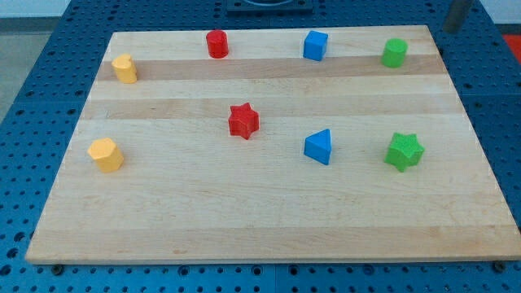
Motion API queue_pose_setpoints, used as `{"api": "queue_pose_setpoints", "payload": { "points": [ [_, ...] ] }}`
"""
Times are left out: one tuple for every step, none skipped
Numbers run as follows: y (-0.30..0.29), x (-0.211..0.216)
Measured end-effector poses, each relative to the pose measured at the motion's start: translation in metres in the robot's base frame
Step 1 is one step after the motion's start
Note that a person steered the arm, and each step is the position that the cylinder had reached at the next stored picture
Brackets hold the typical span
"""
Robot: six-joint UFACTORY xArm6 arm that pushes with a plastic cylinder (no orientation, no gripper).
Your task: Point at the green star
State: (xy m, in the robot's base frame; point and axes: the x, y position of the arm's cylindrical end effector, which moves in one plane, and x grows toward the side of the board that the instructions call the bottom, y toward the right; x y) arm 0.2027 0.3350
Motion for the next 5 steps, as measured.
{"api": "queue_pose_setpoints", "payload": {
  "points": [
    [0.000,0.000],
    [0.002,0.047],
    [-0.001,0.120],
    [-0.001,0.122],
    [-0.016,0.205]
  ]
}}
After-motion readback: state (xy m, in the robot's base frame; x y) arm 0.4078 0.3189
